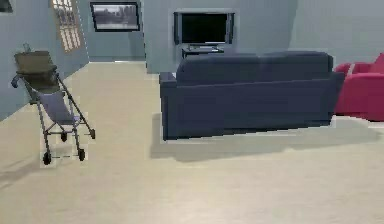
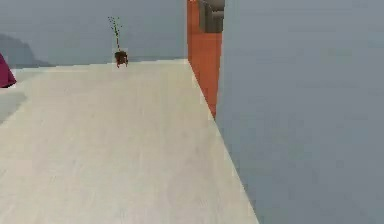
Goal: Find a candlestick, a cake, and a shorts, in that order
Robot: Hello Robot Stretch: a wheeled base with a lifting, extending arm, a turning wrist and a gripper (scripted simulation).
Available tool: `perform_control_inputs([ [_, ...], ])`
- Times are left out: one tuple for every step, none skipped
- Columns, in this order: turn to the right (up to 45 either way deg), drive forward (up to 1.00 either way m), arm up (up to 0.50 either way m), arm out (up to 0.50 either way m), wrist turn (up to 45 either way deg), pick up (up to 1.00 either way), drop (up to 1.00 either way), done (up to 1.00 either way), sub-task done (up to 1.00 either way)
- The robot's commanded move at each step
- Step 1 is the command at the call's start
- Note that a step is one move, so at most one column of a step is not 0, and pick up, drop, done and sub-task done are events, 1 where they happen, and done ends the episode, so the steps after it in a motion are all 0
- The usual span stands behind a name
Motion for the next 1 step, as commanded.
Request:
perform_control_inputs([
  [45.0,0.00,0.00,0.00,0.0,0.00,0.00,0.00,0.00],
])
